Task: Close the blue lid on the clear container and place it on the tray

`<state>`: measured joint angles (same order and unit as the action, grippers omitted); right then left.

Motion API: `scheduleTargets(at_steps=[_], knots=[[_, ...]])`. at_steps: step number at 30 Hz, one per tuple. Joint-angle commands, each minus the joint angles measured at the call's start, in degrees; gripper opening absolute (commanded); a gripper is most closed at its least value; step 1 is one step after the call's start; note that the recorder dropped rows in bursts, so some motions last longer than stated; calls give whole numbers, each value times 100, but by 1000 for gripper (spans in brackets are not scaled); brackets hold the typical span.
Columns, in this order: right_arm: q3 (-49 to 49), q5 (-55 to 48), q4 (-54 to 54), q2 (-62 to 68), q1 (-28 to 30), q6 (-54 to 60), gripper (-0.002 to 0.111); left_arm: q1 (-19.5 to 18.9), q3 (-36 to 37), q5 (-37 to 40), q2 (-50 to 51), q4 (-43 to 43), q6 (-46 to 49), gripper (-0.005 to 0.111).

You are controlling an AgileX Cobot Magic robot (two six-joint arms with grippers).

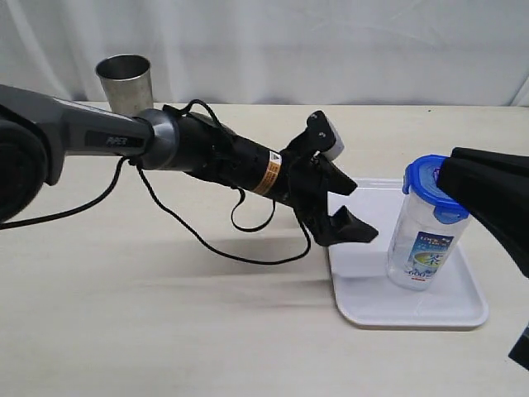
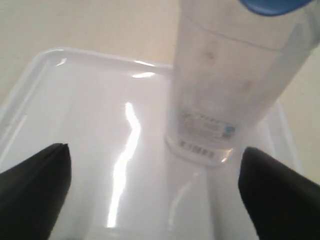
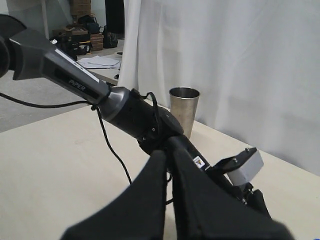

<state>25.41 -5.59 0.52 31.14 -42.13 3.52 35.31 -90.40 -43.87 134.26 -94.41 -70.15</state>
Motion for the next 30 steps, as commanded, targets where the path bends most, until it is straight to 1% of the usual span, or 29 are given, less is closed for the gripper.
scheduleTargets(at_steps=[1, 6, 7, 8, 13, 20, 27, 30], knots=[[-9, -25, -12, -12, 4, -15, 5, -130, 378, 691, -491, -130, -57, 61], [-9, -38, -12, -12, 4, -15, 5, -156, 825, 798, -1058, -119, -57, 12], [-9, -53, -12, -12, 4, -15, 5, -156, 880, 798, -1144, -119, -57, 4], [-9, -51, -12, -12, 4, -15, 4, -156, 943, 844, -1255, -119, -57, 0], [-9, -51, -12, -12, 4, -15, 4, -156, 1245, 1361, -1797, -29, -81, 0], [-9, -51, -12, -12, 4, -15, 4, -156, 1807, 2392, -2702, 228, -211, 0], [-9, -51, -12, -12, 4, -15, 4, -156, 2407, 2638, -3574, 304, -211, 0], [-9, -51, -12, -12, 4, -15, 4, -156, 2735, 3037, -3908, 695, -120, 0]])
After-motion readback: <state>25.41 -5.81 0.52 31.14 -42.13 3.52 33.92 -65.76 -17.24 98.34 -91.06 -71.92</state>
